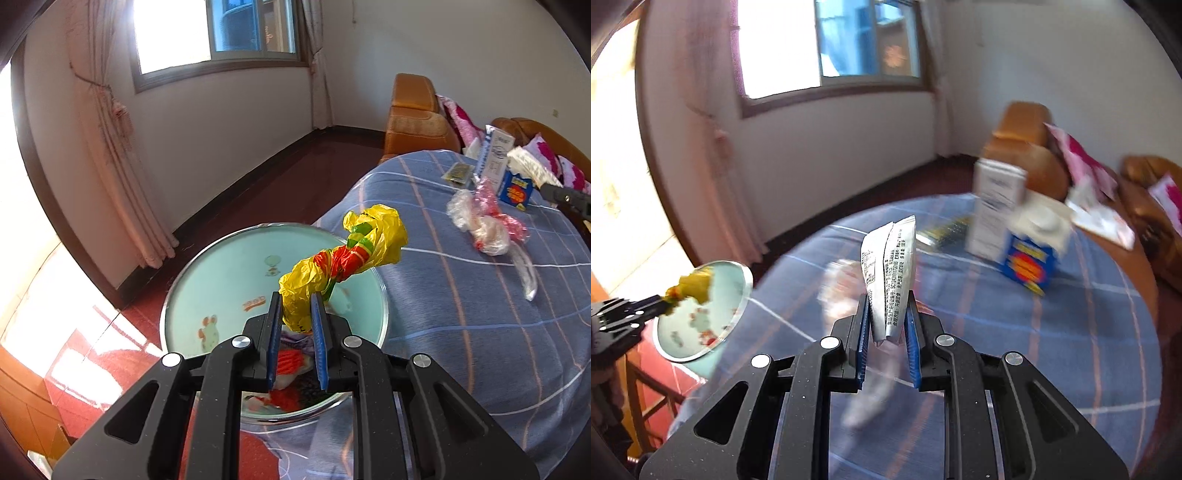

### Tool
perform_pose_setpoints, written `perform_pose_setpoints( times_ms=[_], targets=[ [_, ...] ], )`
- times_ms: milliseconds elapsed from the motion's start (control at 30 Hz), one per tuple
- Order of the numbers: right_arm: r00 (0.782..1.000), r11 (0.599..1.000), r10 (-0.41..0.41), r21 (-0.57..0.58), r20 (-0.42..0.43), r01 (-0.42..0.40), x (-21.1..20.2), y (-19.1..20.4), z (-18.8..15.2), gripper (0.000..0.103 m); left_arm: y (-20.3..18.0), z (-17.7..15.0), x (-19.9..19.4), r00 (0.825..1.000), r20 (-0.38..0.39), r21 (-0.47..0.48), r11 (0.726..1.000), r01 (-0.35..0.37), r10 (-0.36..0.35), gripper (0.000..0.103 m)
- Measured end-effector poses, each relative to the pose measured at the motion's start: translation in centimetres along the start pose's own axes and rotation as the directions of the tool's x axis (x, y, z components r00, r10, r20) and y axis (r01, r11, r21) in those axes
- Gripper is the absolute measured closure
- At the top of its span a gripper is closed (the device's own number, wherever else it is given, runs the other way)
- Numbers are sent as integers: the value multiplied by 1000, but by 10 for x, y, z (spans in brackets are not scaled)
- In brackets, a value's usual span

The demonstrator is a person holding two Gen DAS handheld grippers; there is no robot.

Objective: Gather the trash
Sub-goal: 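Hold the yellow bag and white receipt over the teal bin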

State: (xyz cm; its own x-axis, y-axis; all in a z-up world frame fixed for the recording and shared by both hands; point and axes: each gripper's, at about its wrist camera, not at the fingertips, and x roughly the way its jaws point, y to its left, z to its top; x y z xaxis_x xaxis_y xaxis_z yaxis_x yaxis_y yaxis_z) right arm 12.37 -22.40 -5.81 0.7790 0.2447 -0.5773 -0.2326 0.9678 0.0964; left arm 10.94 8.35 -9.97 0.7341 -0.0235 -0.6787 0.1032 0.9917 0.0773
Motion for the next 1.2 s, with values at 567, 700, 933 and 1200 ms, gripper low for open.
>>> perform_pose_setpoints(
  times_ms=[567,700,933,1200],
  targets=[
    [991,978,133,-161,-5,-132,49,82,18,84,30,-3,-1,995,-24,-28,995,-97,96,87],
    [990,973,143,-179,-14,-143,58,90,17,84,34,-3,-2,994,-27,-28,994,-108,108,87],
    [988,963,152,-222,-28,-154,67,101,13,84,39,-2,-3,991,-25,-32,991,-129,129,87],
    [986,955,162,-246,-36,-166,74,108,10,84,40,-3,-4,990,-22,-37,989,-143,142,87]
  ],
)
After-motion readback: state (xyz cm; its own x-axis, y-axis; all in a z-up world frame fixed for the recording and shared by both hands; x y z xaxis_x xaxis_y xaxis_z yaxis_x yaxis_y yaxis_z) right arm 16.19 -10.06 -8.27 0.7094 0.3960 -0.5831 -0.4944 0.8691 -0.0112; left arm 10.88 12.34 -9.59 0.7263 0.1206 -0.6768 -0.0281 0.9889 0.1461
